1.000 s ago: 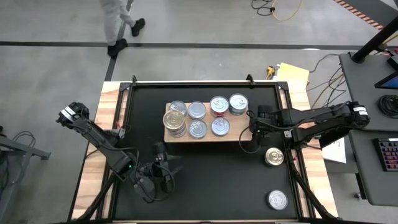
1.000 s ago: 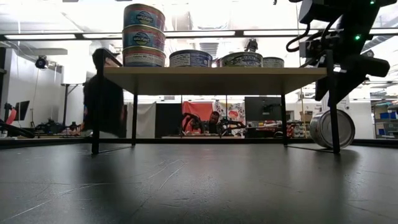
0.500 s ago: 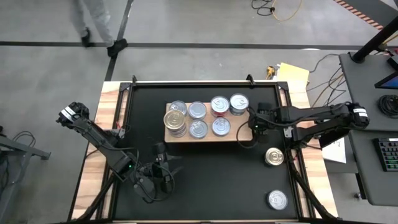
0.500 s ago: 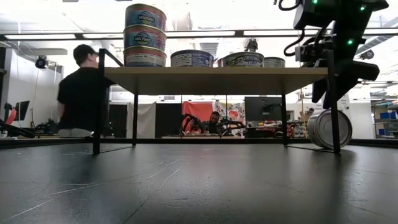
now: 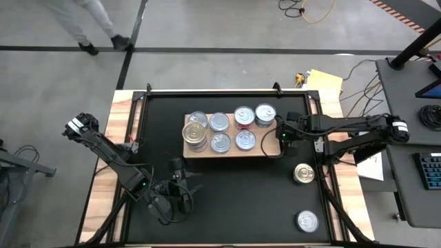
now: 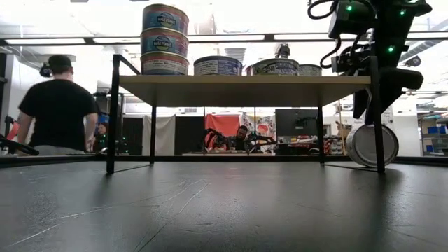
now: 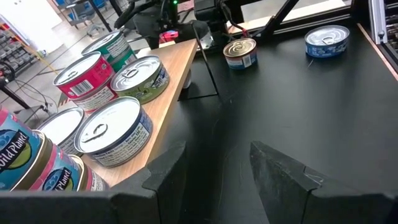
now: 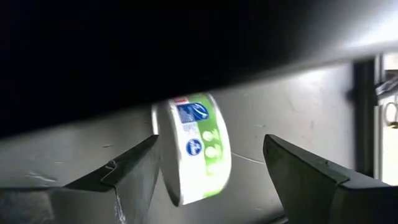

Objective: Stack canned seafood by type on shelf
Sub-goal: Stack the green tuna can on the green tuna can

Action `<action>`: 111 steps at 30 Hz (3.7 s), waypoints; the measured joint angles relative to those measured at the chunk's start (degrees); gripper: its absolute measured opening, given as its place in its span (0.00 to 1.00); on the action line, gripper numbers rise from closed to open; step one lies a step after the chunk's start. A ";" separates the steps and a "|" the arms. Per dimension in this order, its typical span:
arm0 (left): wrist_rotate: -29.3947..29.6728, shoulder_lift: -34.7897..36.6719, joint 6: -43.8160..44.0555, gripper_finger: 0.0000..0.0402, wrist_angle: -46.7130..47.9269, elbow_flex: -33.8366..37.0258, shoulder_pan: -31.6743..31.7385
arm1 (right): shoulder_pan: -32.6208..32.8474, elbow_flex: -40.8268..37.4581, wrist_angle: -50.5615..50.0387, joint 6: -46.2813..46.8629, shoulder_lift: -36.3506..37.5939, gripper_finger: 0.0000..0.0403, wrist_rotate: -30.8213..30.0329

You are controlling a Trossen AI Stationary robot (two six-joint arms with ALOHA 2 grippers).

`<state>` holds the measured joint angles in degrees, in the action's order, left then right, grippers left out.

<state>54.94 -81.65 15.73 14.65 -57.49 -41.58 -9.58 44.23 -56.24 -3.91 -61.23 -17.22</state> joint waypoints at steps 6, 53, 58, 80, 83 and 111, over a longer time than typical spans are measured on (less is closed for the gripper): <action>0.00 0.00 0.00 0.40 -0.01 0.02 0.00 | -1.60 -0.09 -0.26 3.07 0.00 0.68 1.15; -2.67 -0.02 0.04 0.40 -0.02 0.30 0.00 | 0.97 14.78 -18.22 21.26 6.81 0.39 8.25; -3.45 -0.02 0.04 0.40 -0.02 0.30 0.00 | 5.81 10.60 -16.50 25.27 7.99 0.16 8.27; -3.45 -0.02 0.04 0.40 -0.02 0.30 0.00 | 14.73 9.01 -1.24 29.55 1.83 0.03 6.73; -3.45 -0.02 0.04 0.40 -0.02 0.32 0.00 | 14.73 9.01 -0.82 29.01 1.35 0.03 6.70; -3.47 -0.02 0.26 0.40 -0.04 0.30 0.00 | 9.99 0.00 -7.15 14.08 5.82 0.45 -2.85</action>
<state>51.47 -81.67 15.99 14.61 -57.19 -41.58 0.41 44.23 -63.40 10.17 -55.41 -20.08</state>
